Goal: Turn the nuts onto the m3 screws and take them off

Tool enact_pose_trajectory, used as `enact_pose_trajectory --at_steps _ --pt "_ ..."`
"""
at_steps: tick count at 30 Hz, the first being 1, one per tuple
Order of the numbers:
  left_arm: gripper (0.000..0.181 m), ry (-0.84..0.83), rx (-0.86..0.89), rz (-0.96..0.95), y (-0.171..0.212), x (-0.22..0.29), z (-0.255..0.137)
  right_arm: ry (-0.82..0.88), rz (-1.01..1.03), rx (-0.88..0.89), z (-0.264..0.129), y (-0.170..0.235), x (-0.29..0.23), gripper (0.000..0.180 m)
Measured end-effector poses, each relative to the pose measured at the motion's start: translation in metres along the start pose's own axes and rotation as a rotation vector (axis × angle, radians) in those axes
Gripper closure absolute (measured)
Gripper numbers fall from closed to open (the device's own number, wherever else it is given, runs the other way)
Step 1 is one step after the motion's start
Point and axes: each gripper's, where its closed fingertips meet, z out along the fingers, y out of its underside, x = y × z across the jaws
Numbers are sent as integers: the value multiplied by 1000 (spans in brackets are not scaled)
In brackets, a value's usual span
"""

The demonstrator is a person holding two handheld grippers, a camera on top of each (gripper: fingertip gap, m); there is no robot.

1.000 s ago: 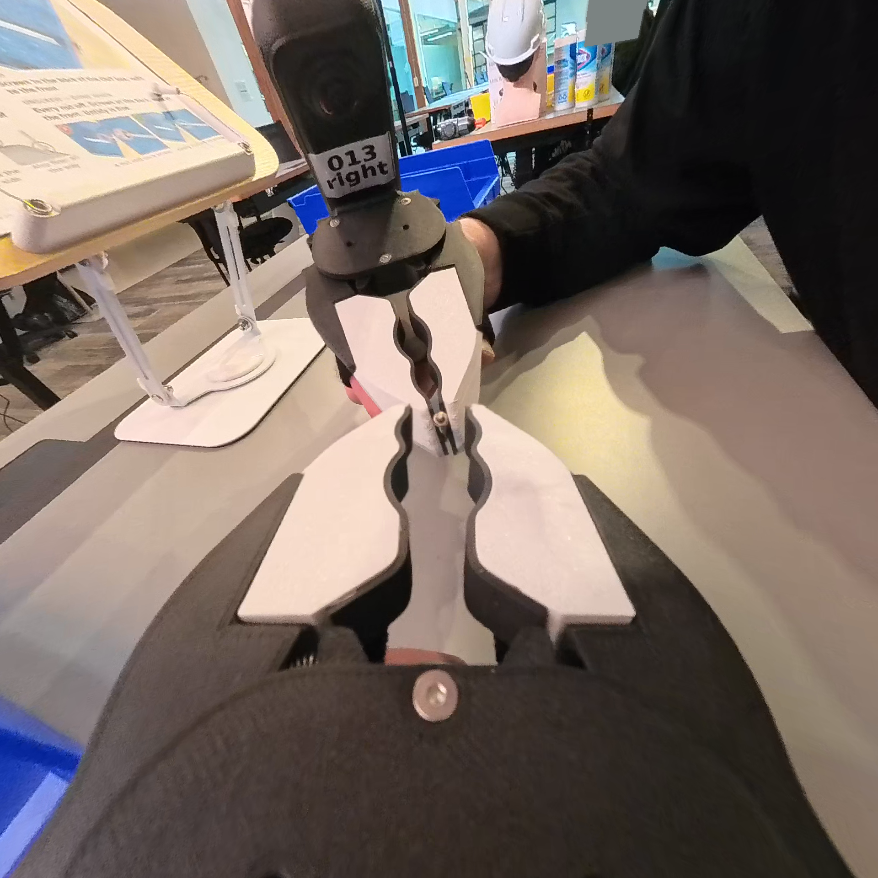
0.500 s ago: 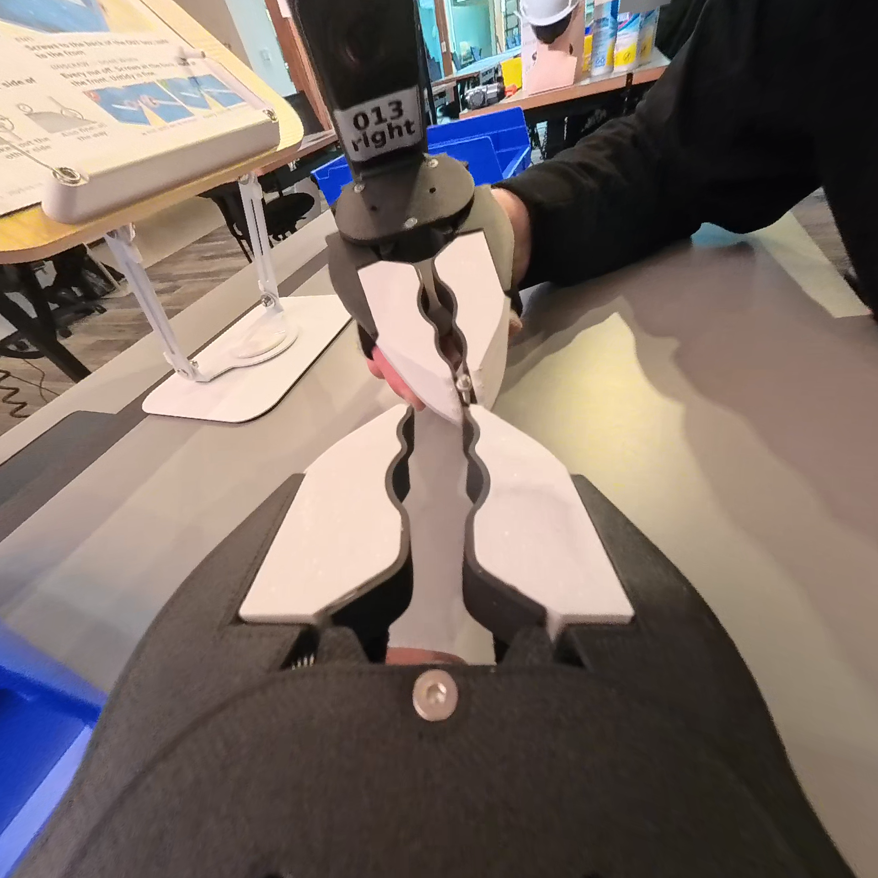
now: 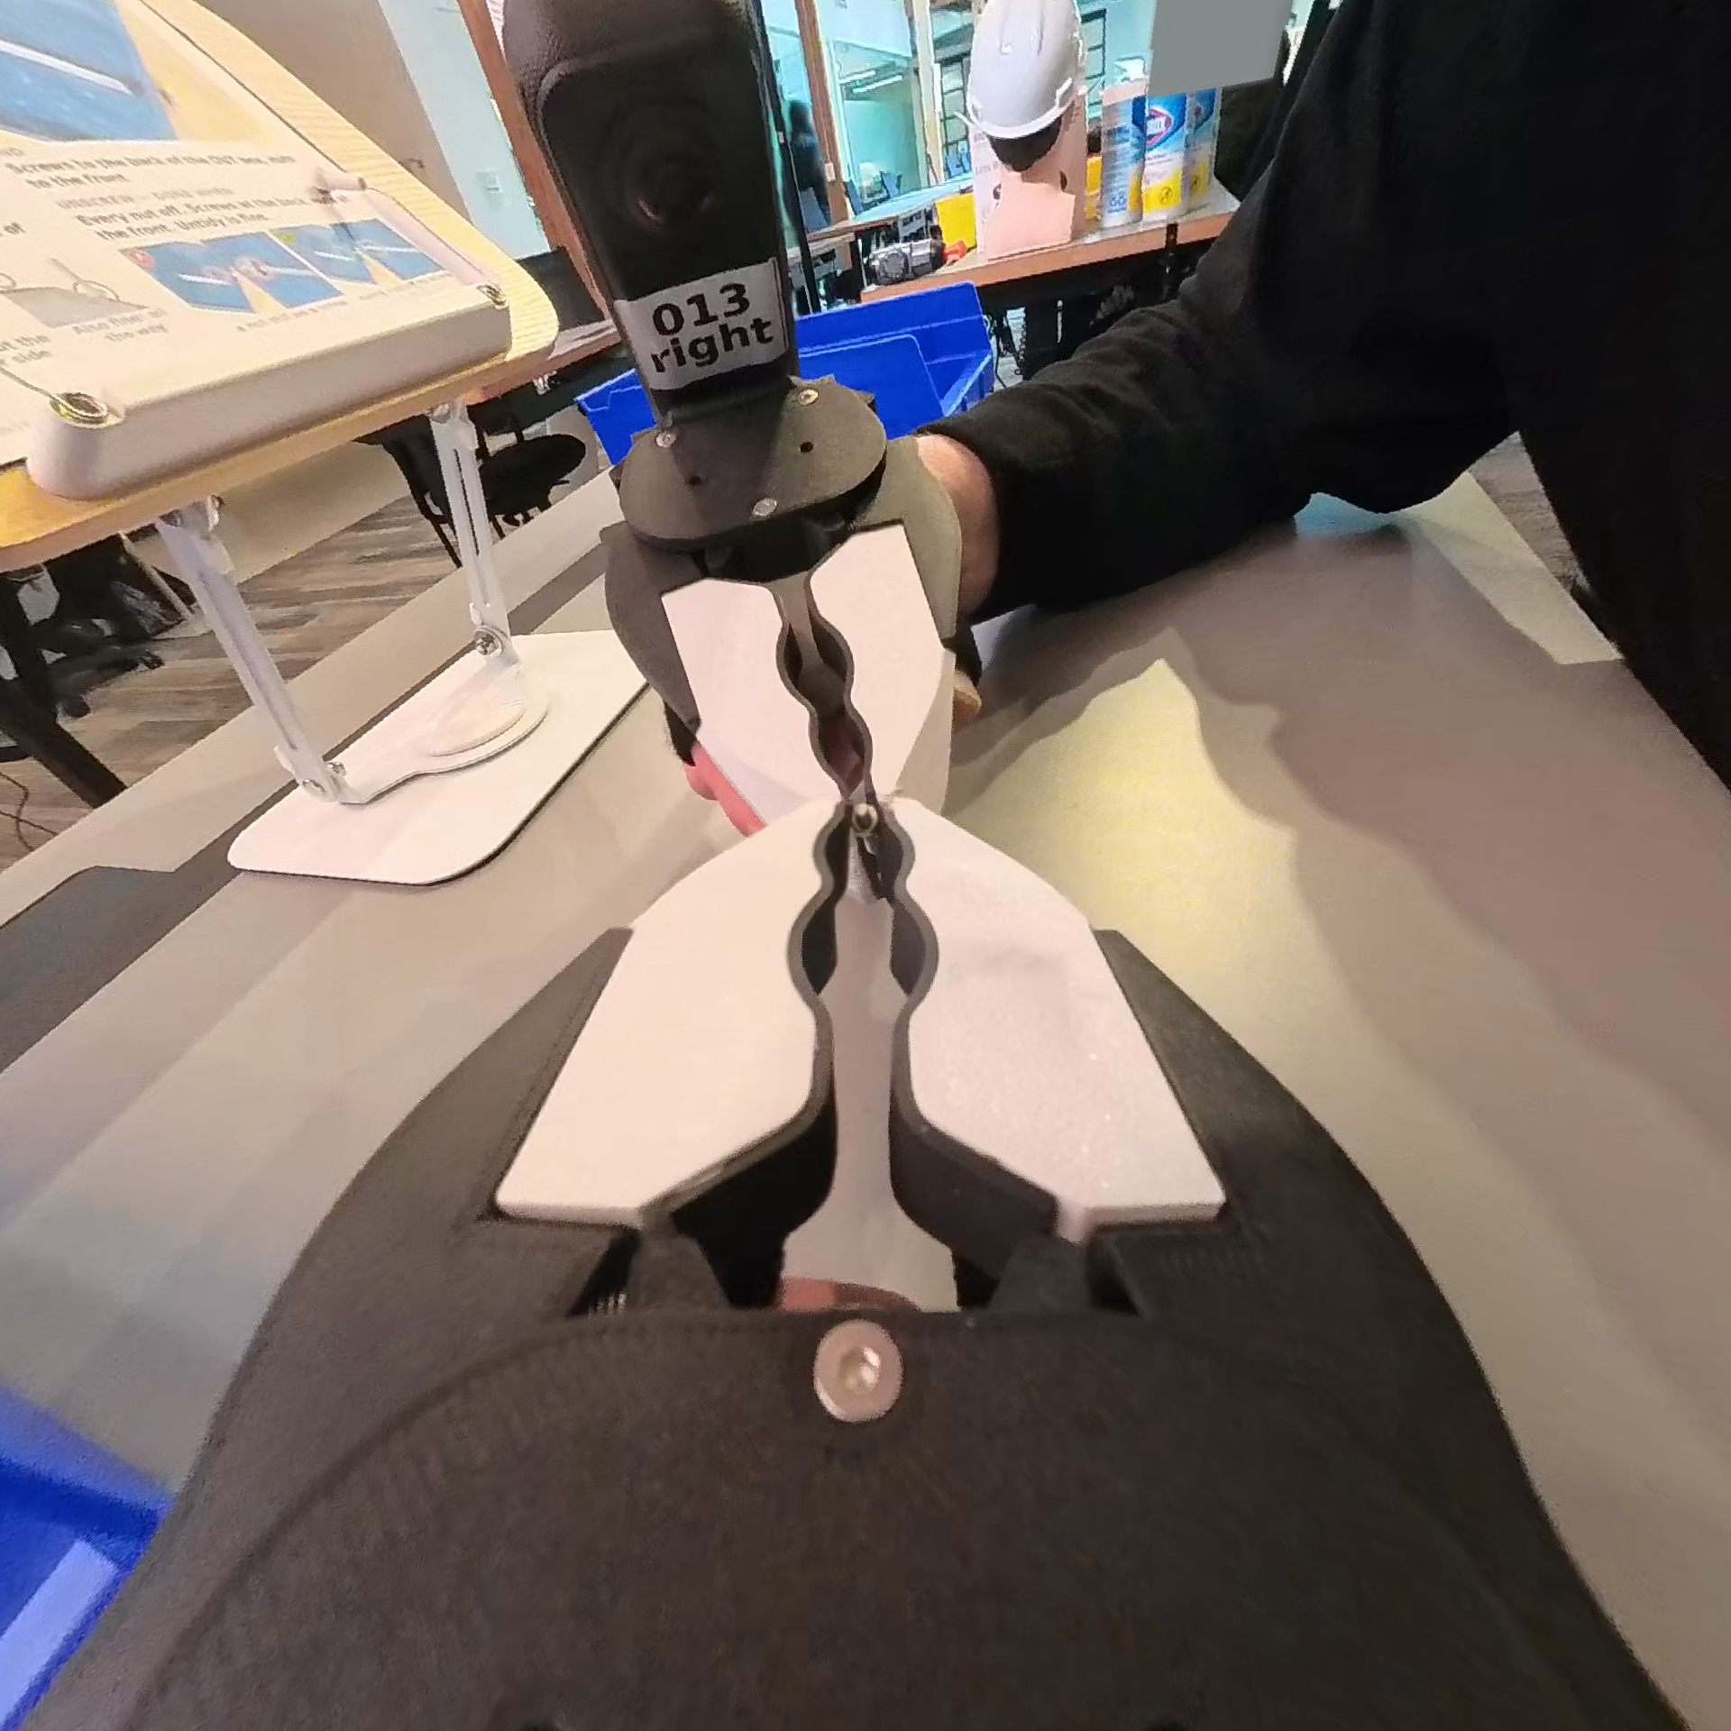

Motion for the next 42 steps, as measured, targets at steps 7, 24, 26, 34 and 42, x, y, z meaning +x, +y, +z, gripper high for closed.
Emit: enact_pose_trajectory --at_steps 7,24,26,34,42 --pt "176 8 1 -5 -1 0 -2 13 -17 9 -1 -2 0 177" --pt "176 12 6 -4 -1 1 -2 40 -59 -17 0 2 0 164" --pt "176 12 17 -5 -2 1 -3 40 -53 -11 2 2 0 169" --pt "176 18 17 -9 -2 1 -2 51 -47 -8 3 2 2 175" --pt "161 -50 -8 20 4 -13 -11 86 -49 -1 -7 -2 6 176"
